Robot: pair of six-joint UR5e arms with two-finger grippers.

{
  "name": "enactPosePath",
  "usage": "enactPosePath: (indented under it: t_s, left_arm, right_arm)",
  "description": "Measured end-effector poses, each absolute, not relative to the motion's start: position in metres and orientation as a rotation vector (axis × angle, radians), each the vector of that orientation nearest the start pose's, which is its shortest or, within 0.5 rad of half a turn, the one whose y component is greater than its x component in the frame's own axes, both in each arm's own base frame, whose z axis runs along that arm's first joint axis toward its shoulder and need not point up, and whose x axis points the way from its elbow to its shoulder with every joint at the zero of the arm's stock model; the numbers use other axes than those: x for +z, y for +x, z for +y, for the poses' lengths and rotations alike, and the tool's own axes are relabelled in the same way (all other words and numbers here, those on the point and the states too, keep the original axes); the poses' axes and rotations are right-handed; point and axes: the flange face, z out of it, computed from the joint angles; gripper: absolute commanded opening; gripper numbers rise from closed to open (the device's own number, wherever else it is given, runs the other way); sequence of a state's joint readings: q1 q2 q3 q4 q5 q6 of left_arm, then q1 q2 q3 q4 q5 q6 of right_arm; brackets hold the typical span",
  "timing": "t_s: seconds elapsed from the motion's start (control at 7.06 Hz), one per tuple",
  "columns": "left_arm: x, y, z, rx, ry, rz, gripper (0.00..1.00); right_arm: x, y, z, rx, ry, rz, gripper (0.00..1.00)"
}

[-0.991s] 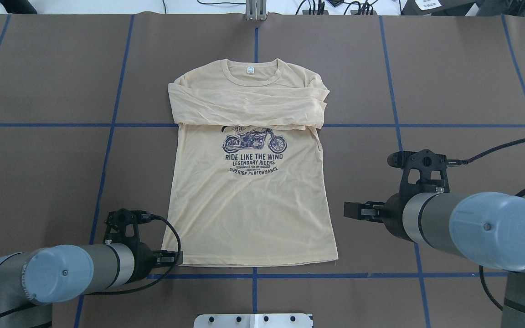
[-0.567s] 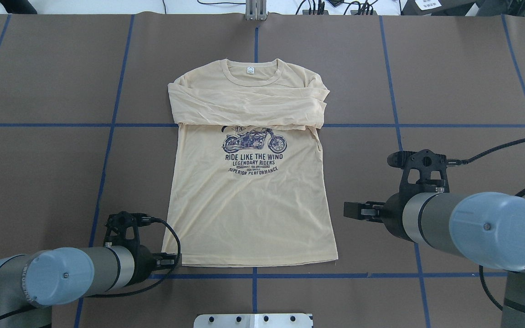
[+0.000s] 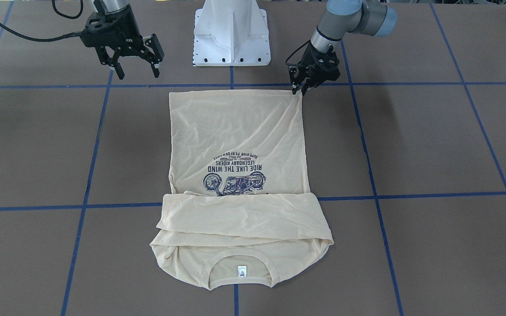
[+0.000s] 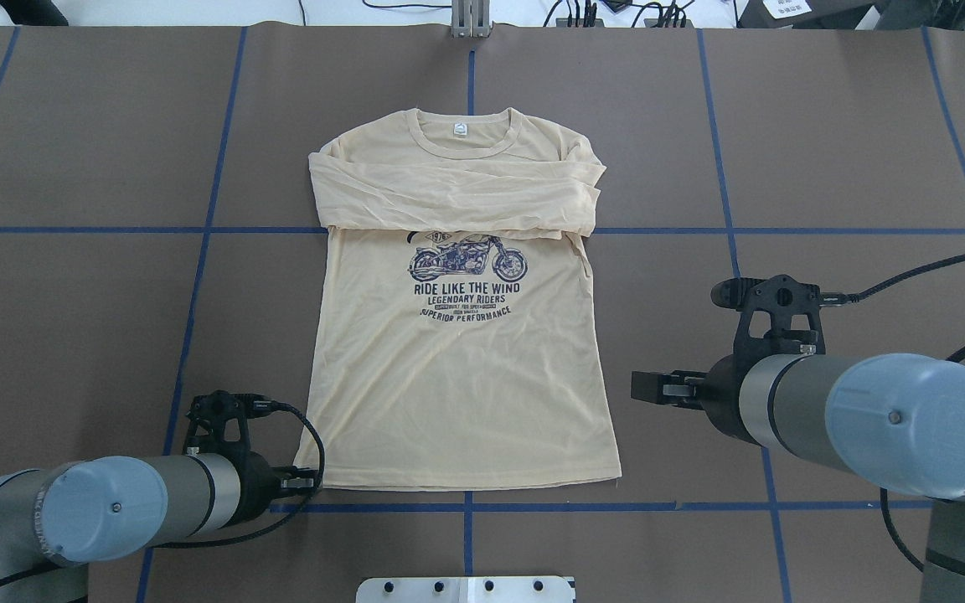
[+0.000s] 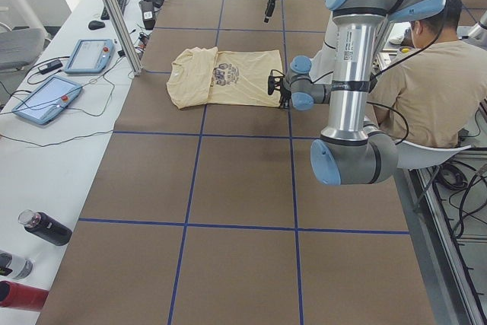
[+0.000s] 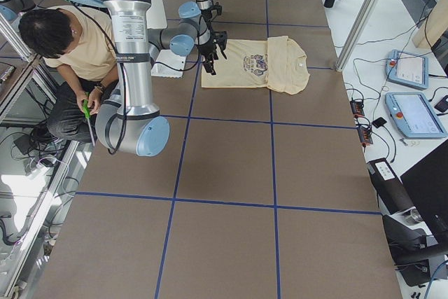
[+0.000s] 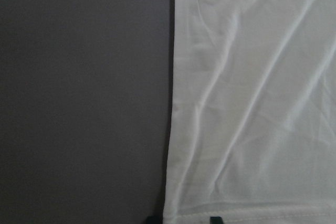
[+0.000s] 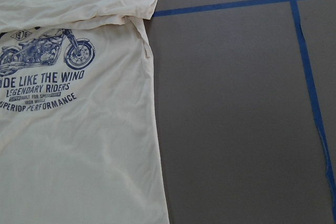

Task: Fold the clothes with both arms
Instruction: 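Lower both grippers onto the hem corners and grasp them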

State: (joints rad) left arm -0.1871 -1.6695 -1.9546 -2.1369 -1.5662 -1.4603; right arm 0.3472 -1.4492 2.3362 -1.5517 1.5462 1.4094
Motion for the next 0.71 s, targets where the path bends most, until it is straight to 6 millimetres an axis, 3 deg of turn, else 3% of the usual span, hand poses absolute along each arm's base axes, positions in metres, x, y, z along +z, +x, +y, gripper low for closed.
enactPosePath:
  t_s: [0.28, 0.42, 0.71]
  left_arm:
    - [0.36, 0.487, -0.23, -0.075, 0.162, 1.05, 0.0]
    - [0.353, 0.483, -0.23, -0.077, 0.165, 1.065, 0.0]
    - [0.344, 0.479, -0.229, -0.094, 0.157, 1.085, 0.0]
  right_arm:
    - [0.267, -0.376, -0.271, 0.178, 0.262, -0.86, 1.0]
    - [0.273, -0.391, -0.264, 0.179, 0.279, -0.84, 0.97]
    - [0.294, -0.434, -0.242, 0.19, 0.306, -0.799, 0.77]
